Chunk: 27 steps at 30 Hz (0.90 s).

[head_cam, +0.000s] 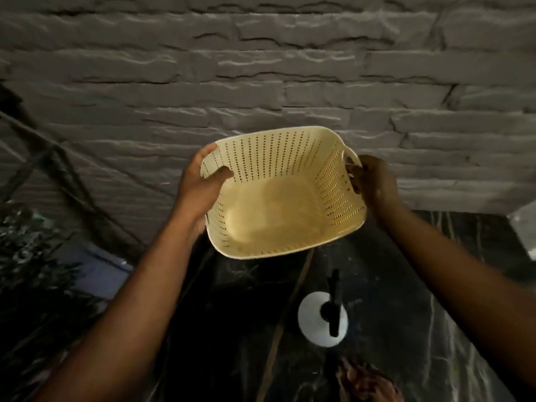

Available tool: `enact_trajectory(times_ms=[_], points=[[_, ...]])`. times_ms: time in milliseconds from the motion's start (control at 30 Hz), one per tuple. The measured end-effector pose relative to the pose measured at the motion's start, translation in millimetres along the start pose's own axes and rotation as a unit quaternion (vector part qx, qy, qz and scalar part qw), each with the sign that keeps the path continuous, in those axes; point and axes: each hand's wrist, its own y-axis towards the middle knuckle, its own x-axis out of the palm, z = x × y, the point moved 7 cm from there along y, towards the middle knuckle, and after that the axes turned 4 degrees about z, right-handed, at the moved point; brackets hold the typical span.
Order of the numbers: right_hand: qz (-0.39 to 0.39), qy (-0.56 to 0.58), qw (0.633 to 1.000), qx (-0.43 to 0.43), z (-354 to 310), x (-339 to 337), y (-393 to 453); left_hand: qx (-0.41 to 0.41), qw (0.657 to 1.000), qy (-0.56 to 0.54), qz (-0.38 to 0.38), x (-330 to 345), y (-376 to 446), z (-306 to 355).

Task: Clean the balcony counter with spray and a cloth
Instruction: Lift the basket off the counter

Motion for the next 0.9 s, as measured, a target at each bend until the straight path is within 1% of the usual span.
enact_trajectory(times_ms=[167, 300, 400, 500, 700, 767, 800, 833, 900], points=[[0.041, 0.023, 0.994, 0.101, 77.0, -47.8, -9.3, -0.017, 0.997, 0.044, -0.065, 86.7, 1.2, -27.2], [0.058, 0.015, 0.989, 0.139, 119.6, -80.0, -26.8, -0.040, 0.990, 0.069, -0.118, 138.7, -5.3, -52.1], [0.068, -0.003, 0.983, 0.169, 144.5, -94.9, -38.9, -0.064, 0.985, 0.075, -0.144, 164.5, -14.1, -74.3], [0.071, -0.034, 0.981, 0.176, 157.6, -103.9, -46.2, -0.084, 0.983, 0.071, -0.149, 175.3, -17.9, -94.8], [0.061, -0.063, 0.985, 0.150, 161.5, -106.0, -53.8, -0.104, 0.987, 0.018, -0.119, 173.9, -20.6, -108.4], [0.056, -0.075, 0.987, 0.133, 156.4, -106.9, -58.6, -0.073, 0.993, 0.022, -0.093, 170.4, -21.8, -104.0], [0.061, -0.103, 0.988, 0.099, 148.2, -109.2, -62.1, -0.032, 0.996, 0.040, -0.078, 167.6, -24.2, -98.4], [0.069, -0.142, 0.986, 0.052, 138.2, -111.0, -67.9, 0.026, 0.995, 0.068, -0.069, 165.3, -29.3, -90.4], [0.081, -0.196, 0.977, -0.033, 114.7, -109.3, -91.1, 0.155, 0.977, 0.129, -0.071, 157.9, -53.2, -72.5]])
